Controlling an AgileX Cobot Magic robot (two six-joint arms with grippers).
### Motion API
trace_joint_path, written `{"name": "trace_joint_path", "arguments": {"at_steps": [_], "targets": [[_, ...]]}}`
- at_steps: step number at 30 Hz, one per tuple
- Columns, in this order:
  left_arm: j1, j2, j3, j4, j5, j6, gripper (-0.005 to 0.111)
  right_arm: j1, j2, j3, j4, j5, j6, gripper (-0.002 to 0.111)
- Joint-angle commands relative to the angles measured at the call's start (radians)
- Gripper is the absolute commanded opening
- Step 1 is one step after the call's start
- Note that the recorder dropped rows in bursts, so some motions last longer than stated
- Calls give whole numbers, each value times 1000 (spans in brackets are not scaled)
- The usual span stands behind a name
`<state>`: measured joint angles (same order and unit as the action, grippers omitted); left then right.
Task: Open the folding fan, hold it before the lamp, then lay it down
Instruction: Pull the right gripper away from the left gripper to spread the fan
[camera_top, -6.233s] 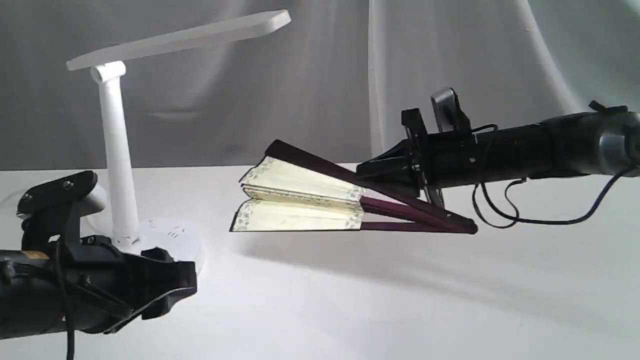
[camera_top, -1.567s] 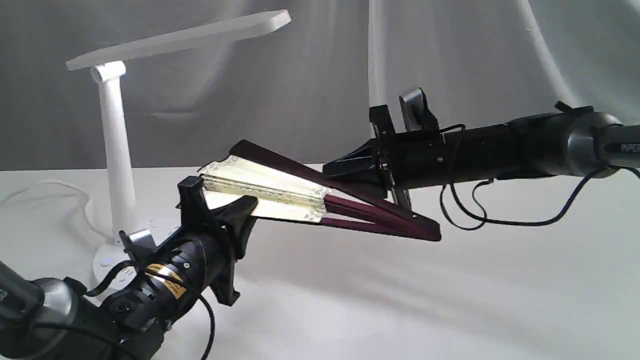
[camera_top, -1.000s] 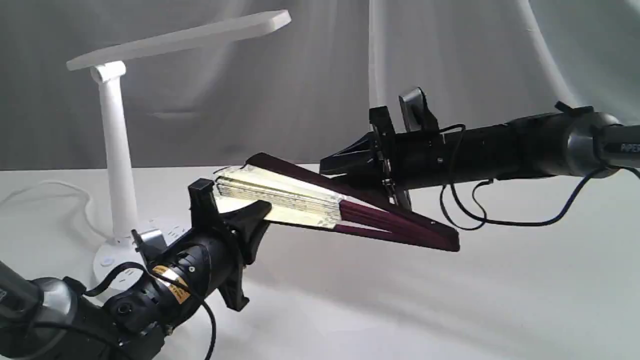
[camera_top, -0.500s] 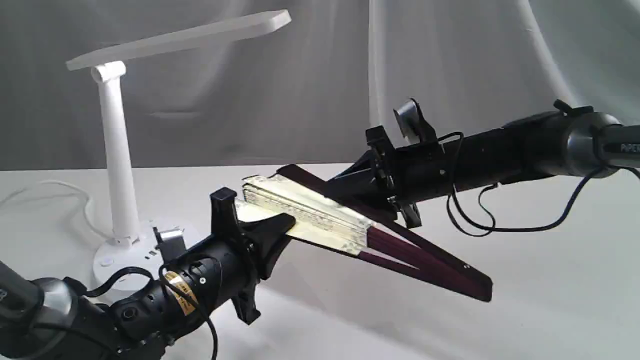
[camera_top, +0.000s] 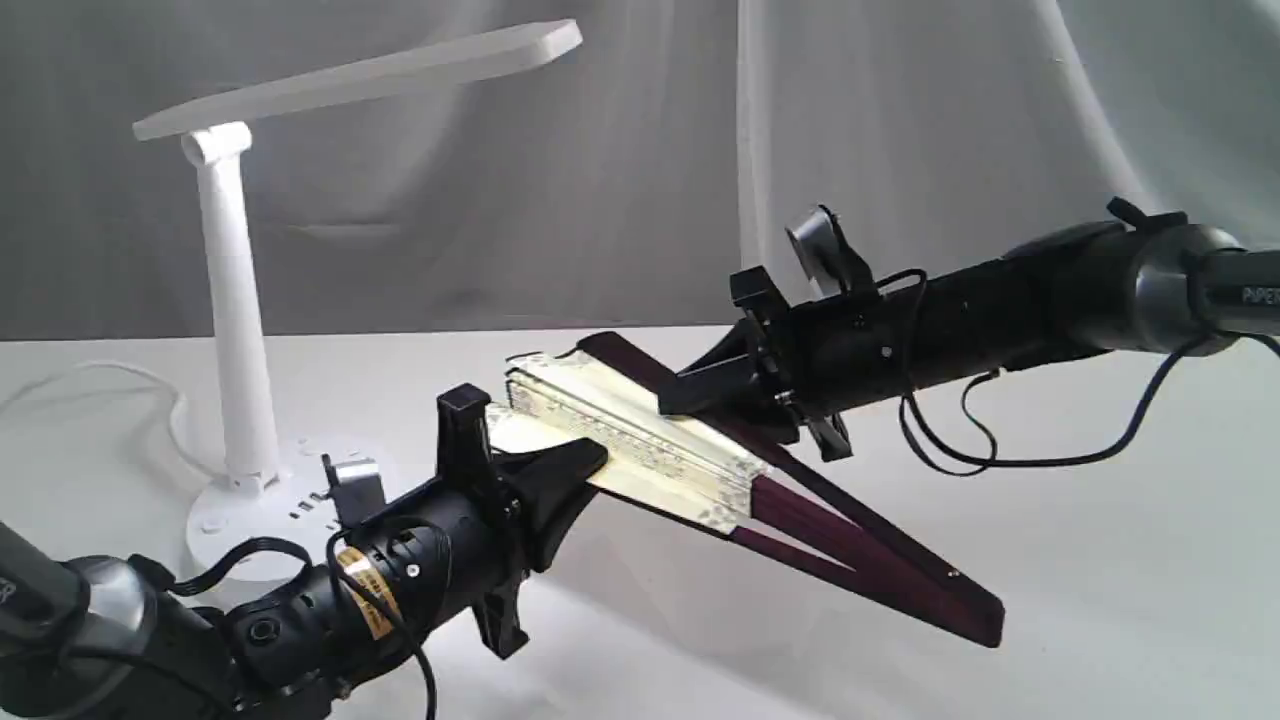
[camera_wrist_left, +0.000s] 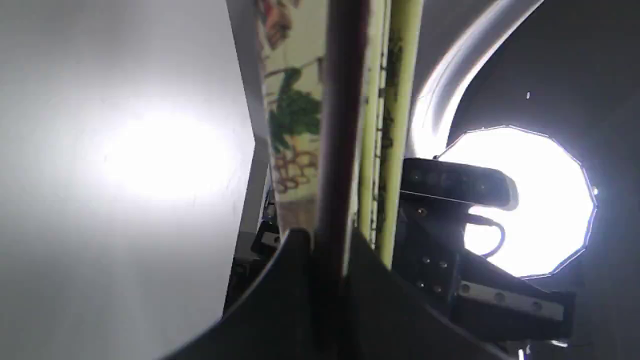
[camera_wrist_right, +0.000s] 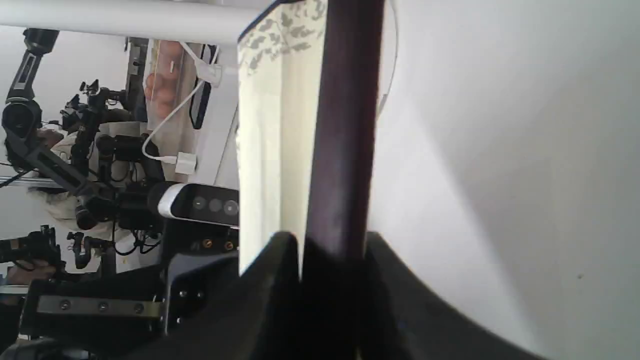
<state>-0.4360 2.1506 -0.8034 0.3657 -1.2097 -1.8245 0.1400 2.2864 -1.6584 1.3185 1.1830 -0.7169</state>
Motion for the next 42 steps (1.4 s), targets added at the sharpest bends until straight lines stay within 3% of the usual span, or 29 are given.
{"name": "trace_joint_path", "arguments": {"at_steps": [1,6,12,20,42], "targets": [[-5,0,-6,10,-11,-6,0,-13,-11,4,5,-7,-14,12],[-5,0,-6,-8,-11,-6,0,-38,-11,4,27,-9,-14,3],[-5,0,-6,-19,-11,-6,0,-57,-11,4,88,-6,-14,1],[-5,-40,-6,-27,-11,-17,0,-85,-11,4,90,-32,-12,1],[-5,-70,-4,-12,-11,-3,0,-300,-11,4,84,-48,-8,1]]}}
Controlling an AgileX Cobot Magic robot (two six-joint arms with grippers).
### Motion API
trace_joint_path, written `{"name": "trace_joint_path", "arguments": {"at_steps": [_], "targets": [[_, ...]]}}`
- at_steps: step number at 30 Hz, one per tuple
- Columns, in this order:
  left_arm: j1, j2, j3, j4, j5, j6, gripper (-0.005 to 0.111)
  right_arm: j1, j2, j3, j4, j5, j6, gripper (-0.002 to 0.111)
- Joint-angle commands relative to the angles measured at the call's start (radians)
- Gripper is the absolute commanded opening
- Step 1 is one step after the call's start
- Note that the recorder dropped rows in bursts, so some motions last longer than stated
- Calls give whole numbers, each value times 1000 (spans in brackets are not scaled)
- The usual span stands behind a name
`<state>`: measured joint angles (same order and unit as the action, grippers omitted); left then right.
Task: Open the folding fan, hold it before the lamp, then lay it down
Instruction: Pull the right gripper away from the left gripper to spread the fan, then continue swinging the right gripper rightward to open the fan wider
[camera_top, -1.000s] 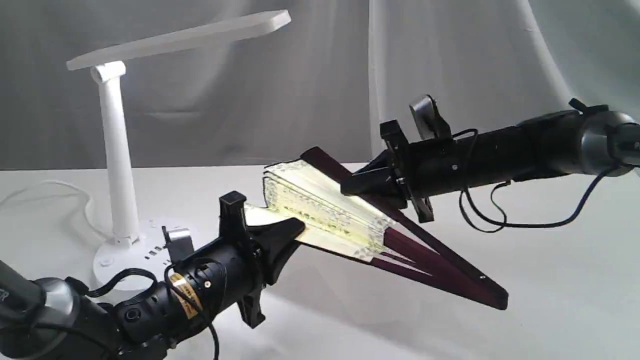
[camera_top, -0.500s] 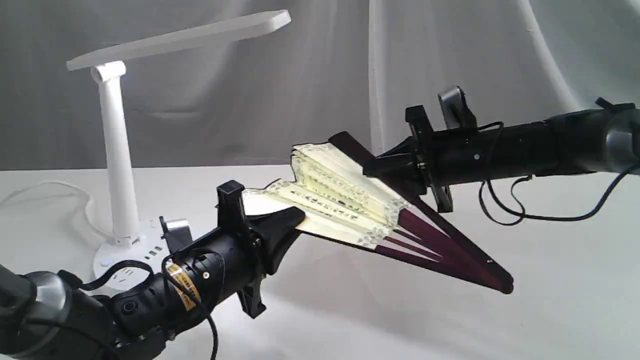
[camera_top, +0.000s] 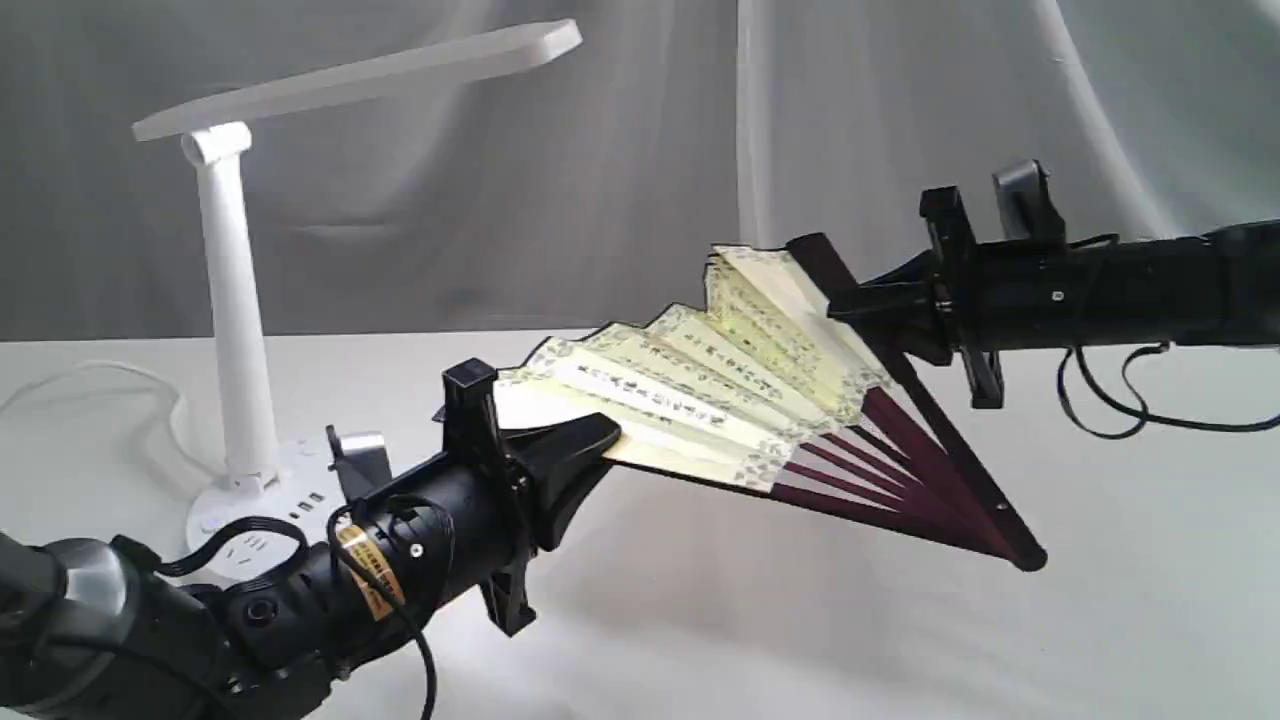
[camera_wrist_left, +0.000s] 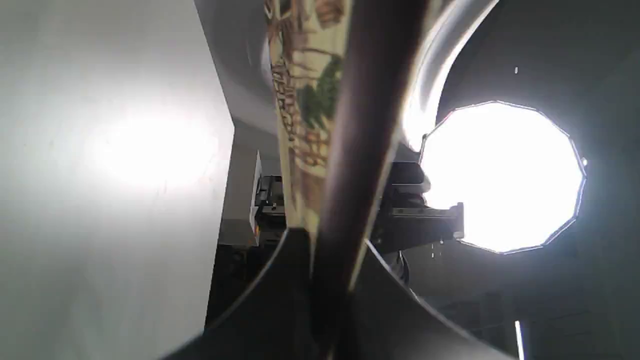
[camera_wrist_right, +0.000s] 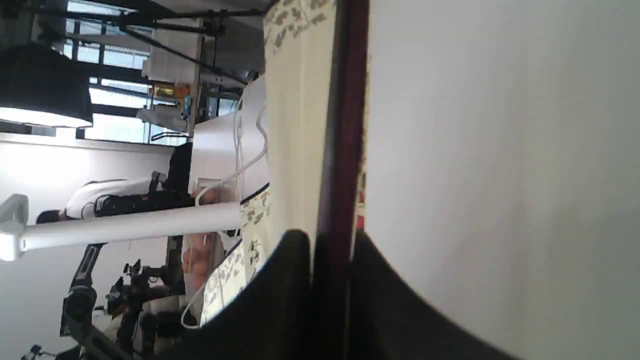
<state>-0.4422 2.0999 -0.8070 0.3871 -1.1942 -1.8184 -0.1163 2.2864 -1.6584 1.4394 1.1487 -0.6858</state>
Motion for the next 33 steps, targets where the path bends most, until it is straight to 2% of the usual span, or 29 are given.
{"name": "trace_joint_path", "arguments": {"at_steps": [1,15,33], "targets": [[1,-19,0,-38,-27,-9,0,-54,-11,4,-41,-14,-39,1],[1,-19,0,-51,-27,-6,0,-183,-11,4,-60,-10,-35,1],[1,-19,0,-175,-27,24,0,-294,-11,4,-112,47,12,1]]}}
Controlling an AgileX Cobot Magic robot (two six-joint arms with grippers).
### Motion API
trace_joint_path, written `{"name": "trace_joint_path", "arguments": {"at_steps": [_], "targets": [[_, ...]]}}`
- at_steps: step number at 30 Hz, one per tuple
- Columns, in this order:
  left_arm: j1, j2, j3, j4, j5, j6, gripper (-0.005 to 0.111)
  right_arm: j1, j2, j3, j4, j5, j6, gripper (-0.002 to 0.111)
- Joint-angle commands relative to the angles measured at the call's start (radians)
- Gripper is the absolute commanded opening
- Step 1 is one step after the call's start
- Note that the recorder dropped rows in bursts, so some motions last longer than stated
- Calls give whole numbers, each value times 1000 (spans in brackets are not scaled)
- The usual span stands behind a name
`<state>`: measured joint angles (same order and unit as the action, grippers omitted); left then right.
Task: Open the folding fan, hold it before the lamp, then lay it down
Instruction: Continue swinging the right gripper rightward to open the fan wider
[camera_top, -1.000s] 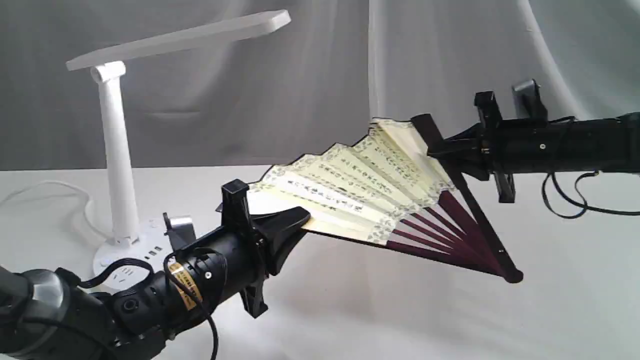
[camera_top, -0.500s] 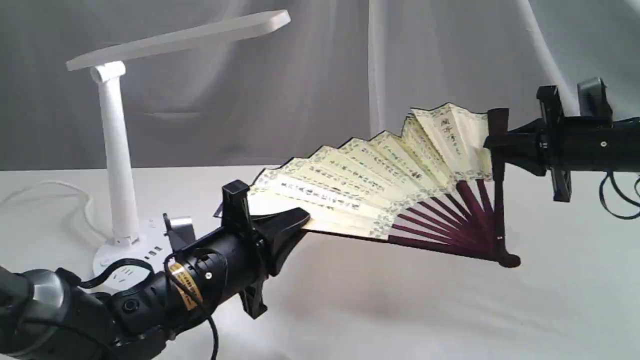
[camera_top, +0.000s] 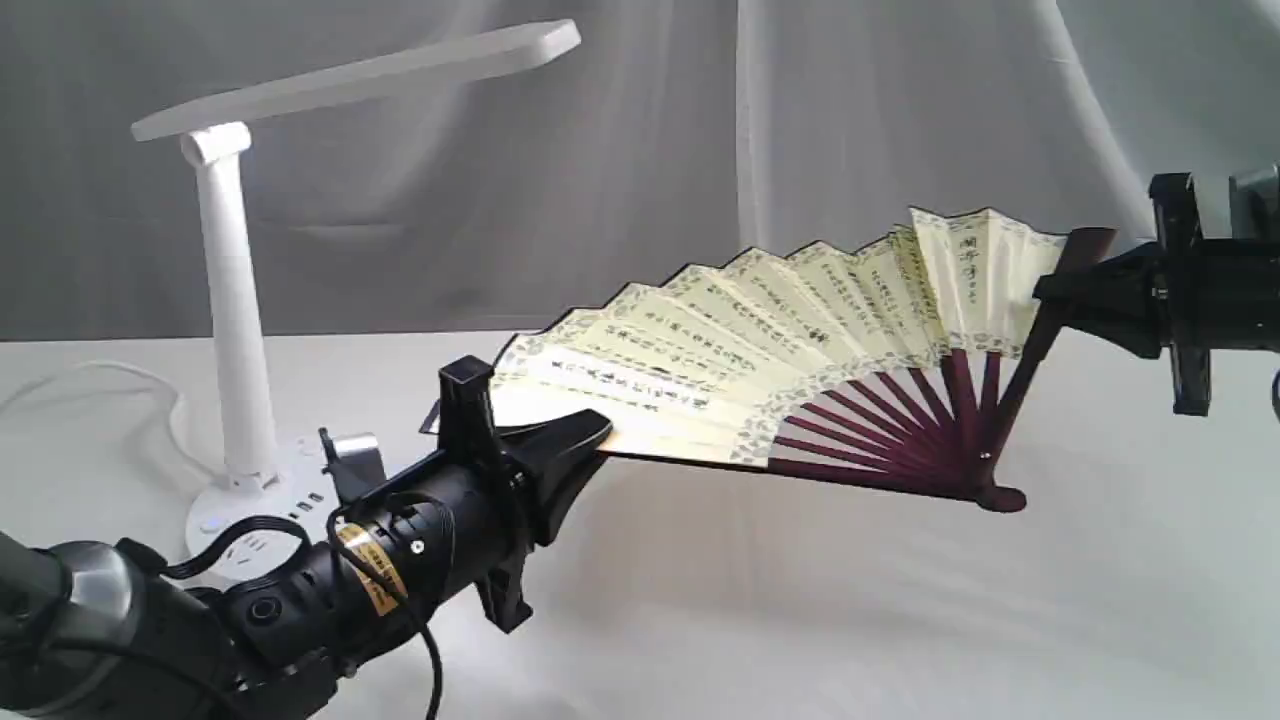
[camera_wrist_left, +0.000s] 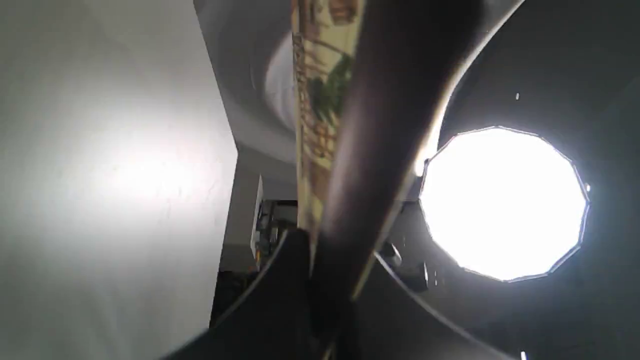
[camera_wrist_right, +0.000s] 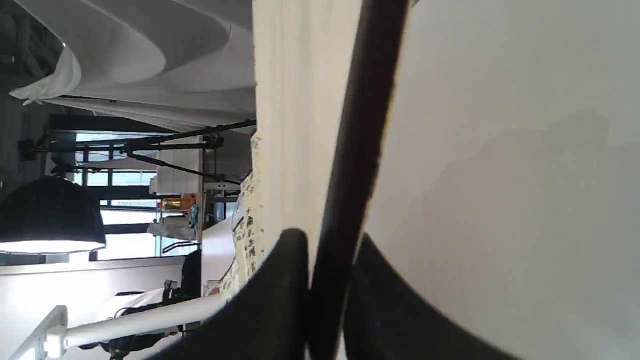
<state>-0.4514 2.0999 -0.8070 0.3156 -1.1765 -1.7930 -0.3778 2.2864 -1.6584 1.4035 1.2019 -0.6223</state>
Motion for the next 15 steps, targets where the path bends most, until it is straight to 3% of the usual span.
{"name": "trace_joint_path", "arguments": {"at_steps": [1,15], "targets": [[10,-19,0,-110,-45,-1,0,-40,-11,4,-76,-2,-51,1],[10,-19,0,-150,-45,23,0,-43,-11,4,-76,19,-38,1]]}}
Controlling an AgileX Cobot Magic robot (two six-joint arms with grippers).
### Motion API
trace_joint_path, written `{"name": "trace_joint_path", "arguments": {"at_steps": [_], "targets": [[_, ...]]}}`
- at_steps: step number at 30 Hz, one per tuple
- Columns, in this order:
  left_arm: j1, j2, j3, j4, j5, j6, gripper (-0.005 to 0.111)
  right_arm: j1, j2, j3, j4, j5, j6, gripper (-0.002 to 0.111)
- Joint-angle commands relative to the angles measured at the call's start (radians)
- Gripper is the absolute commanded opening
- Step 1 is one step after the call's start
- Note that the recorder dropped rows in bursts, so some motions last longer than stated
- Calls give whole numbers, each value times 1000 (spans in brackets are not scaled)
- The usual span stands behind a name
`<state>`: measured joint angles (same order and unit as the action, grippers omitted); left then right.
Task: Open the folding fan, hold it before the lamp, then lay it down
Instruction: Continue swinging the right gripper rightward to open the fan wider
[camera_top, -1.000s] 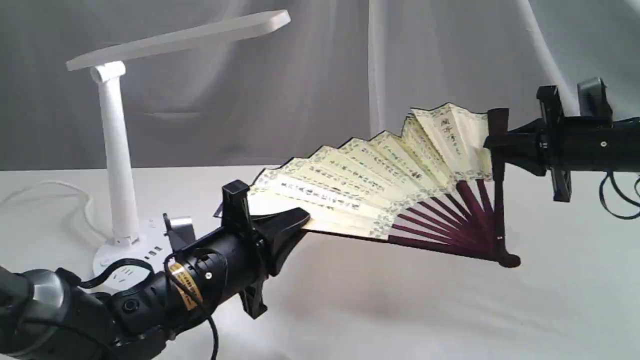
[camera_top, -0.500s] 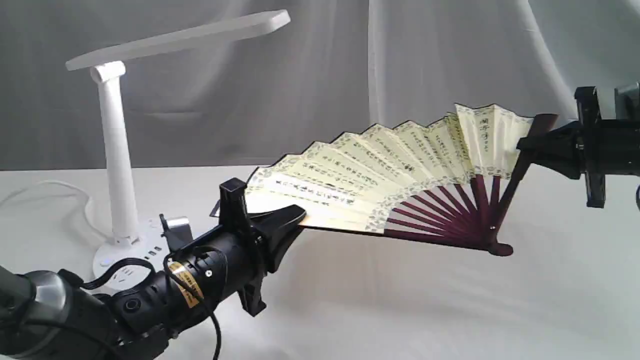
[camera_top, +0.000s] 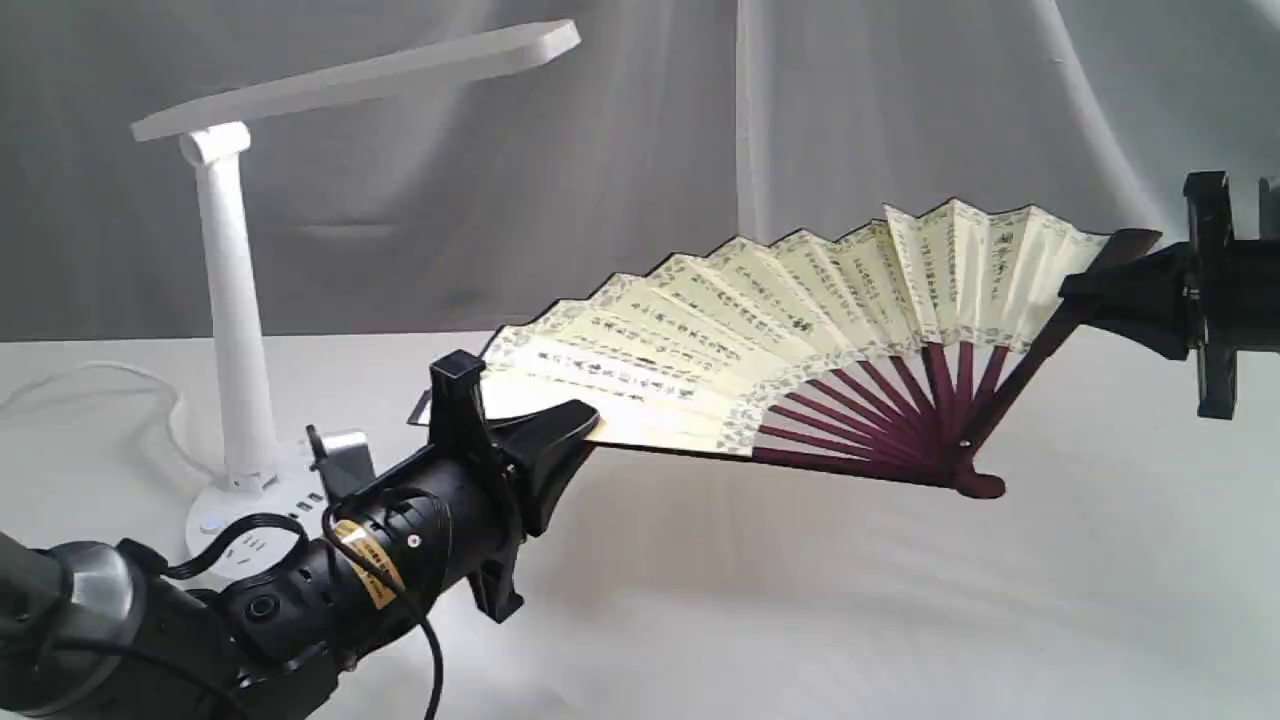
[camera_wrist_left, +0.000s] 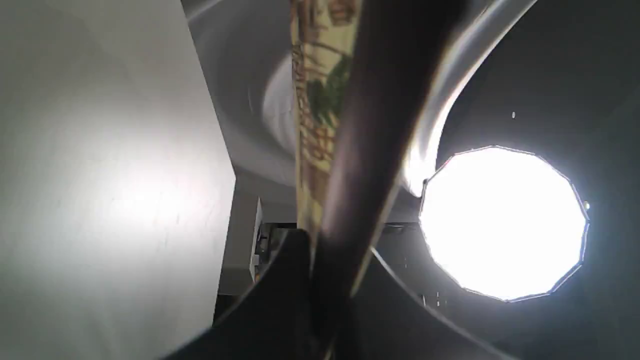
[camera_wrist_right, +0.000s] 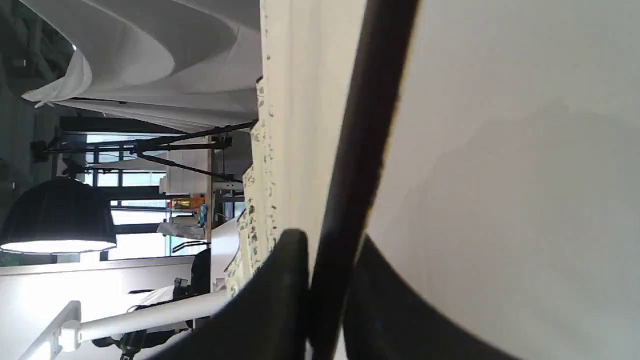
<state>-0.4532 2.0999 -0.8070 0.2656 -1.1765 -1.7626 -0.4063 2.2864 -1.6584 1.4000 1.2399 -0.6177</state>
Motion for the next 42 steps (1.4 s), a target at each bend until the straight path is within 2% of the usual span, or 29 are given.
{"name": "trace_joint_path", "arguments": {"at_steps": [1,15,20,26,31,42], "targets": [[12,-19,0,-100,-45,-8,0,-14,-11,4,-73,-19,-36,1],[-91,-24,0,-204,-45,17,0,-60,-11,4,-73,-19,-6,1],[-97,-74,14,-212,-45,89,0,-73,-11,13,-73,-19,-6,1],[-97,-100,30,-217,-45,89,0,-72,-11,58,-73,-19,-6,1],[-115,-141,108,-315,-45,108,0,-72,-11,89,-39,-19,-6,1],[-117,-164,120,-281,-45,133,0,-72,-14,110,-24,-19,-27,1]]}}
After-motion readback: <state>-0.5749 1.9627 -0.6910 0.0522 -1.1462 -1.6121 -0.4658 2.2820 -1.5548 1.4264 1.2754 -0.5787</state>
